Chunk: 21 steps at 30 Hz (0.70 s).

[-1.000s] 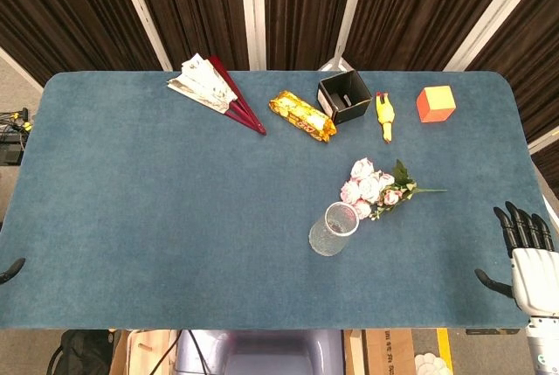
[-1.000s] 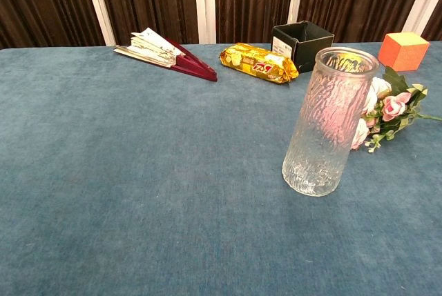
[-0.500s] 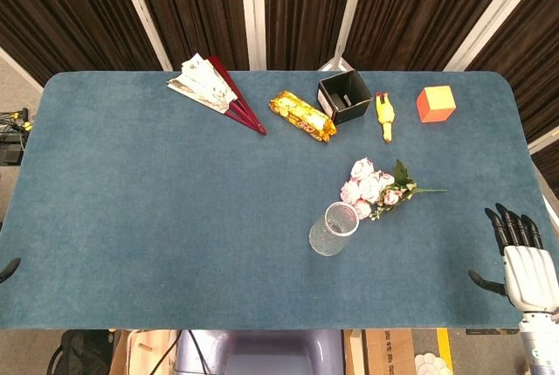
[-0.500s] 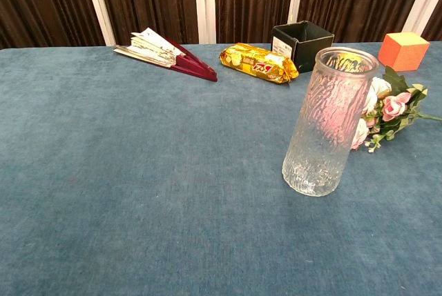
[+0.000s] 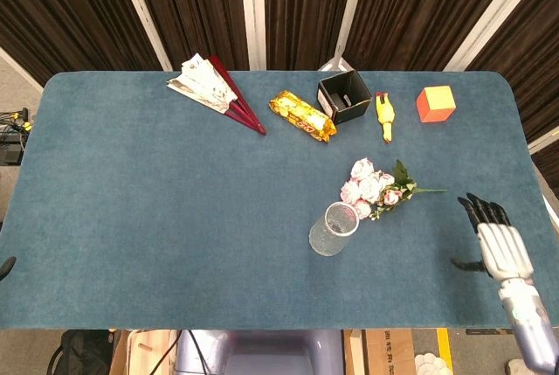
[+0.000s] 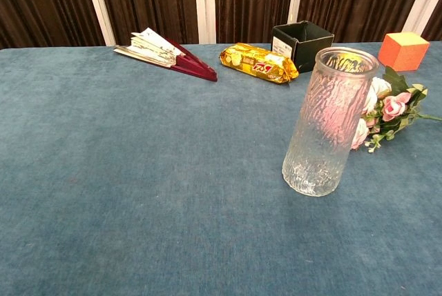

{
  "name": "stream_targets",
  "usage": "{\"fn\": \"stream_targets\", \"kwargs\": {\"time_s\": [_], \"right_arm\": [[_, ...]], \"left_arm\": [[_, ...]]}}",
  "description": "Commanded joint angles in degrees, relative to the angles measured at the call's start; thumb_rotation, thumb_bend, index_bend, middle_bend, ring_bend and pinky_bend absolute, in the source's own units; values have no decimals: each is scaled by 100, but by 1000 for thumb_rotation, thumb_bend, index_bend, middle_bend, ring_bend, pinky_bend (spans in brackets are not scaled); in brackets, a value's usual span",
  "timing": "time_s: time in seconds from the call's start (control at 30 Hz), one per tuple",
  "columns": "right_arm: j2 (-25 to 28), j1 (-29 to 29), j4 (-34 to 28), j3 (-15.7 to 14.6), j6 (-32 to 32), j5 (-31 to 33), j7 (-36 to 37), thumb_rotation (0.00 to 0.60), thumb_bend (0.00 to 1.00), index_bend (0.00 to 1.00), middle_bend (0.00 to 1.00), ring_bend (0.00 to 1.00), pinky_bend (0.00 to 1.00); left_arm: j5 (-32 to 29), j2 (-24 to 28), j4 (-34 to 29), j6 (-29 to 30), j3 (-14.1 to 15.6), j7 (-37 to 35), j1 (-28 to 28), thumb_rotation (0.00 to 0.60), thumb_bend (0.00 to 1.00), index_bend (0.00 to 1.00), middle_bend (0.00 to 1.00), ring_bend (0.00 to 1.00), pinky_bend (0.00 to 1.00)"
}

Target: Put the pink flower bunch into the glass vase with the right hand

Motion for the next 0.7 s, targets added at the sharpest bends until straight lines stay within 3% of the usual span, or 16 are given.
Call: {"fn": "stream_targets", "kwargs": {"time_s": [0.03,0.13,0.37,0.7], "right_arm": [[-44,656,303,294,-859,586,-96,600,88,80,17,45,0],[-97,1013,422,357,-1380,809,-205,600,89,80,17,40,0],[-413,1635,728,542,-1934,1508,-626,600,89,80,16,39,0],[-666,2508,988,516,-2828,2624,-1067,600,90,80,16,39,0]], "left_arm": [[-40,-29,-18,-32,-20,72,-11,600,248,0,0,0,48],[-93,-45,-44,-84,-34,167,-25,600,248,0,0,0,48],[-125,-75,-91,-49,-59,290,-3,600,248,0,0,0,48],[-209,-94,-88,-83,-95,429,1,600,248,0,0,0,48]]}}
